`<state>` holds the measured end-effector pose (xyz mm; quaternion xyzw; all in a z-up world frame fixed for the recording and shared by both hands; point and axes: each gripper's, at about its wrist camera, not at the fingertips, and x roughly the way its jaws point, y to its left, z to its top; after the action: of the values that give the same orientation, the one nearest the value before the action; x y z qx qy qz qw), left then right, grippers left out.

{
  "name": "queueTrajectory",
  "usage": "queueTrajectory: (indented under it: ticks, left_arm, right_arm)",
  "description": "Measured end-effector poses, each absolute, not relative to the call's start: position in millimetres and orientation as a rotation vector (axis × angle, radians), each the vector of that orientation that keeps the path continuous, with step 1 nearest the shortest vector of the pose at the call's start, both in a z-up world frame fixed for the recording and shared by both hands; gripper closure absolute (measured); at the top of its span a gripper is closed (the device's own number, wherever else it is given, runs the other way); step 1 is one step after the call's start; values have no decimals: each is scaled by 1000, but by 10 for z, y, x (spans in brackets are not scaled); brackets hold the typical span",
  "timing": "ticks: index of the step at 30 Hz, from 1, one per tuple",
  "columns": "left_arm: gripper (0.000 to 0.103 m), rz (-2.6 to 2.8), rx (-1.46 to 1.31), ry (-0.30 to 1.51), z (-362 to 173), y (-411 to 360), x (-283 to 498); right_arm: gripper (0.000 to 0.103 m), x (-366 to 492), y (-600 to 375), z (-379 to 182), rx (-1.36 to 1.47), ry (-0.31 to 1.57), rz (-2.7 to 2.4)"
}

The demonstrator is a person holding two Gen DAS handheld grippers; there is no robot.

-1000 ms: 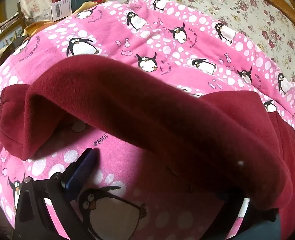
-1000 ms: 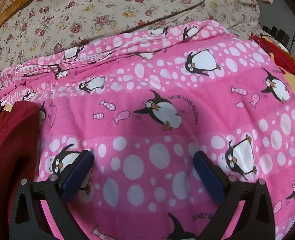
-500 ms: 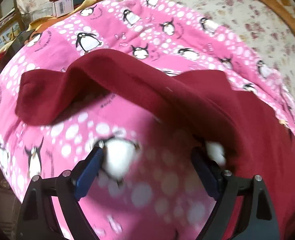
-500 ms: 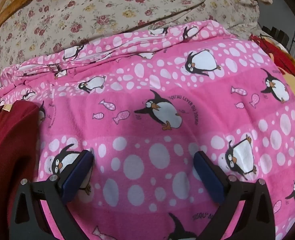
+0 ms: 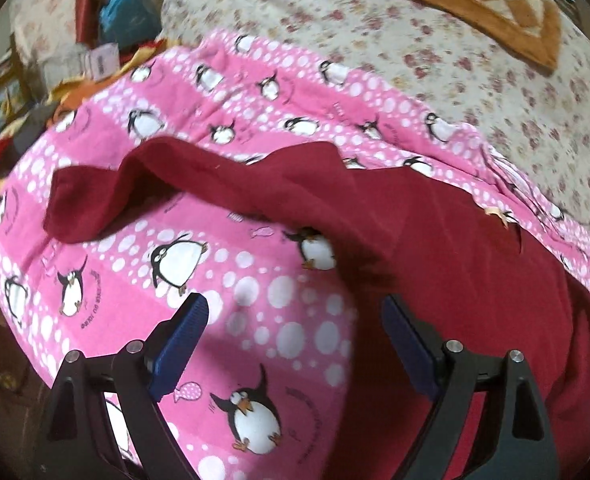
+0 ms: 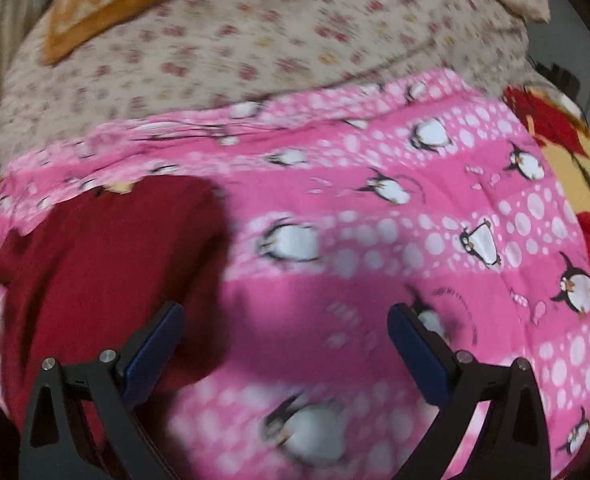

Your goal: Fold small clothes

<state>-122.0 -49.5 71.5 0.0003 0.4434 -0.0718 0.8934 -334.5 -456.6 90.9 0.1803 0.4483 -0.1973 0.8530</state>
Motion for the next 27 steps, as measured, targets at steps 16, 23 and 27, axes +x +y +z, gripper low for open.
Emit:
queueTrajectory:
  ticks: [16, 23, 27]
  left_arm:
    - [32, -202, 62, 898, 679, -921, -1415]
    - [34, -196, 98, 897, 556, -1004, -1359]
    - [34, -185, 93, 889, 501, -989, -1328]
  right_arm:
    - [0, -2831, -3375, 992, 305, 877, -219]
    - [0, -2535, -3227, 982, 314, 839, -220]
    - [0, -2382, -3118, 908, 294, 840, -226]
